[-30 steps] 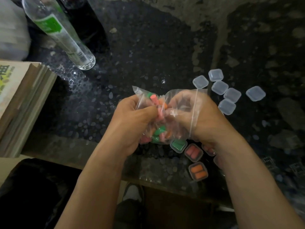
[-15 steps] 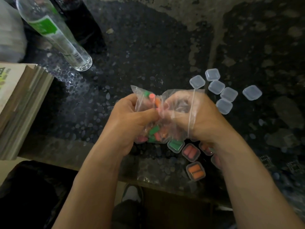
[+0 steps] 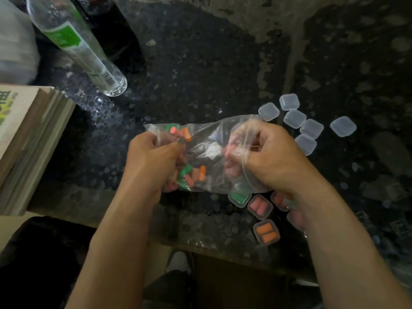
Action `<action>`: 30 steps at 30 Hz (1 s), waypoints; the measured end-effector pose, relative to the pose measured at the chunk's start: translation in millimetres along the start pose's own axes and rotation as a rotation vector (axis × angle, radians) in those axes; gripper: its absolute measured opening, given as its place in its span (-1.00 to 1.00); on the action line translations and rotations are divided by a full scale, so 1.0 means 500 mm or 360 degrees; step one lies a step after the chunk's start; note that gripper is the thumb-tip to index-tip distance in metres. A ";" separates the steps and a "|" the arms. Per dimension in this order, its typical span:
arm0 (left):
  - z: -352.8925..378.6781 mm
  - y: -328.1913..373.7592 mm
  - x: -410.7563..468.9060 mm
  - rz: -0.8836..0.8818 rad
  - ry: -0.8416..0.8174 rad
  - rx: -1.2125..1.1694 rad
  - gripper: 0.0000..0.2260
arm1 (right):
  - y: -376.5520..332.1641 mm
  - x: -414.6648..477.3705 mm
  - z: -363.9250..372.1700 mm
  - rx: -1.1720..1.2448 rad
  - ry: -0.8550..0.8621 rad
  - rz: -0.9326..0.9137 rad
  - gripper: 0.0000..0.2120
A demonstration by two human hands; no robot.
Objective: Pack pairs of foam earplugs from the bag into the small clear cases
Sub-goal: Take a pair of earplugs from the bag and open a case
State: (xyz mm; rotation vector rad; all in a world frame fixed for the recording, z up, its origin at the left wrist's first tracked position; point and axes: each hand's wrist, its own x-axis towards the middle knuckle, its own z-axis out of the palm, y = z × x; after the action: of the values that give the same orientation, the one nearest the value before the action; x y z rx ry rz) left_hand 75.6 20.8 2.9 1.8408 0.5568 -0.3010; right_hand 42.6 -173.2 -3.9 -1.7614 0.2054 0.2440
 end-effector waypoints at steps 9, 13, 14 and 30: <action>-0.016 0.000 0.025 0.0142 0.0403 0.0506 -0.83 | 0.002 -0.005 0.010 0.0139 0.0014 -0.0012 -0.92; -0.001 0.016 0.015 0.0475 0.0761 0.0834 -0.59 | 0.005 -0.011 -0.009 0.0245 0.0131 -0.0024 -0.91; 0.010 0.025 0.002 0.0647 0.0795 0.0792 -0.60 | 0.005 -0.012 -0.018 0.0285 0.0201 -0.0023 -0.89; 0.305 0.011 -0.070 0.1553 -0.0277 0.1037 -0.84 | 0.035 -0.032 -0.165 0.0775 0.1043 0.0116 -0.80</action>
State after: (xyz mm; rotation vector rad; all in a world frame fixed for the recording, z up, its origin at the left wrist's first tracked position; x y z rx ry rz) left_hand 58.5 -131.7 -27.2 2.4342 -0.6590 0.0423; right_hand 26.6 -257.5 0.1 -1.2952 0.7367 -0.3223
